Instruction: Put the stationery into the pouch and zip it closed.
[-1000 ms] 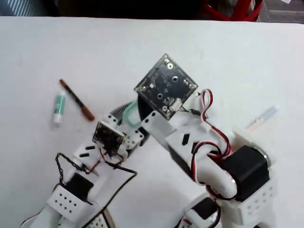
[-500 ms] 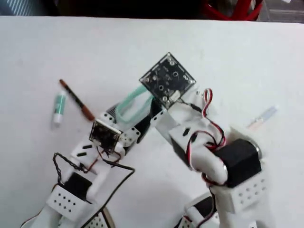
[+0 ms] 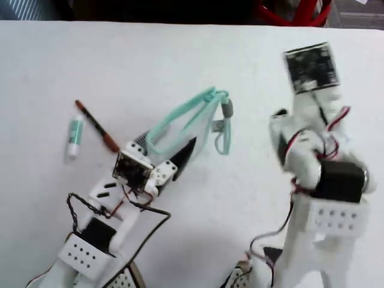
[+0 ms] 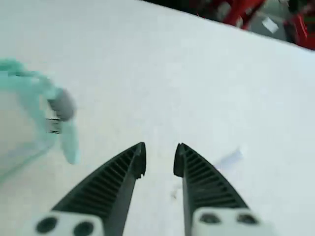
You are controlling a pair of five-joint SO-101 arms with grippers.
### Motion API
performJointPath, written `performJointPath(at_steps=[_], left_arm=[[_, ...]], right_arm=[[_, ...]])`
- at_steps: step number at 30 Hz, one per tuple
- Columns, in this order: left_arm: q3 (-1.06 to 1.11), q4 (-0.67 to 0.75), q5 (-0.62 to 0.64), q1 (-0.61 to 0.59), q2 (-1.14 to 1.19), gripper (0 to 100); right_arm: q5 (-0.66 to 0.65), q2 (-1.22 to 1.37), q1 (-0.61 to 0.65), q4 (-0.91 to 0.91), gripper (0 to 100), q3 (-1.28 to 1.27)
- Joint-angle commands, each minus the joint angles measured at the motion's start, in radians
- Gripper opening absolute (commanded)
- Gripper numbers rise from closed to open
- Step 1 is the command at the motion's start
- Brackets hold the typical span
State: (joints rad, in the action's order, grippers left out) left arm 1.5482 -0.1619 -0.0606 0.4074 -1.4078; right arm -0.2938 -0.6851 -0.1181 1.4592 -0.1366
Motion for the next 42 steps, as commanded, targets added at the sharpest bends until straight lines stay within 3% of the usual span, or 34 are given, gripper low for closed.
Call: performJointPath(at_steps=[1,4,8,13,33,40,42], left_arm=[[-0.012,0.018,0.009,-0.010,-0.015,22],[-0.012,0.018,0.009,-0.010,-0.015,22],[-0.011,0.018,0.009,-0.008,-0.015,22],[-0.011,0.017,0.009,-0.005,-0.015,22],[-0.009,0.017,0.009,-0.005,-0.015,22],[-0.009,0.017,0.009,-0.005,-0.015,22],[-0.011,0.017,0.008,-0.004,-0.015,22]], right_arm=[[0.115,0.111,-0.259,-0.128,10.6,-0.071],[0.203,0.275,-0.355,-0.197,13.2,-0.089],[0.354,0.495,-0.387,-0.199,21.5,-0.048],[0.476,0.733,-0.407,-0.206,22.7,0.035],[0.523,1.323,-0.381,-0.262,22.5,0.519],[0.516,1.465,-0.357,-0.194,3.3,0.672],[0.516,1.483,-0.357,-0.166,1.9,0.709]])
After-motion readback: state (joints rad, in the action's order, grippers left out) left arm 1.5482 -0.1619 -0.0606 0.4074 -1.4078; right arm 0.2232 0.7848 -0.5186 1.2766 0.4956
